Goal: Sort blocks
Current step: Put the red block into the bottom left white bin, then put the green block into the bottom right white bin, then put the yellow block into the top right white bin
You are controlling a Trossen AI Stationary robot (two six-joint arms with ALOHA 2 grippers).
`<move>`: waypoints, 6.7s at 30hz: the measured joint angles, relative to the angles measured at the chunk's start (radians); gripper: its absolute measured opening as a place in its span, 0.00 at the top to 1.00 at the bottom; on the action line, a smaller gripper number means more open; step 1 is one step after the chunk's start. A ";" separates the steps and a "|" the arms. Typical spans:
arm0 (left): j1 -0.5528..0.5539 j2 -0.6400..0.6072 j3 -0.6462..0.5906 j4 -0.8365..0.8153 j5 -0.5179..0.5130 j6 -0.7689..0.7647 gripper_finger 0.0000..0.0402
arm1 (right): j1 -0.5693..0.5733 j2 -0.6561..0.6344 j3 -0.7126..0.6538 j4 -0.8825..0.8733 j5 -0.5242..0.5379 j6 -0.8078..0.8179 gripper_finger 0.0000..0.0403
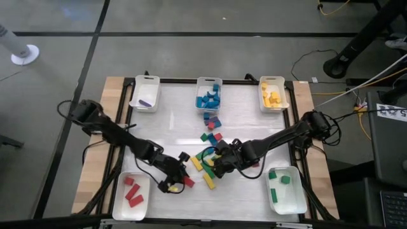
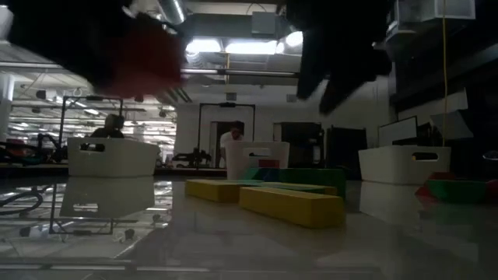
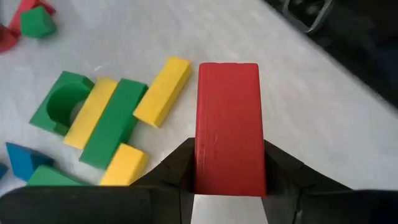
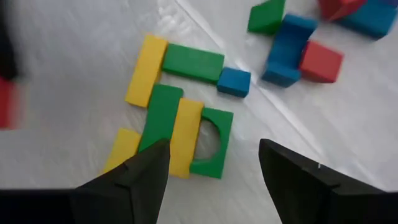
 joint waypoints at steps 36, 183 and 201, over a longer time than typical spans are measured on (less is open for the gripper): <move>-0.522 -0.408 0.000 -0.766 0.243 -1.446 0.59 | -0.010 0.067 -0.179 0.266 -0.007 -0.004 0.38; 0.294 0.263 0.097 0.440 0.056 0.133 0.59 | 0.723 0.131 0.064 -0.764 -0.325 0.355 0.55; 0.298 0.384 0.163 0.289 0.079 0.152 0.59 | 0.723 0.131 0.065 -0.763 -0.324 0.355 0.55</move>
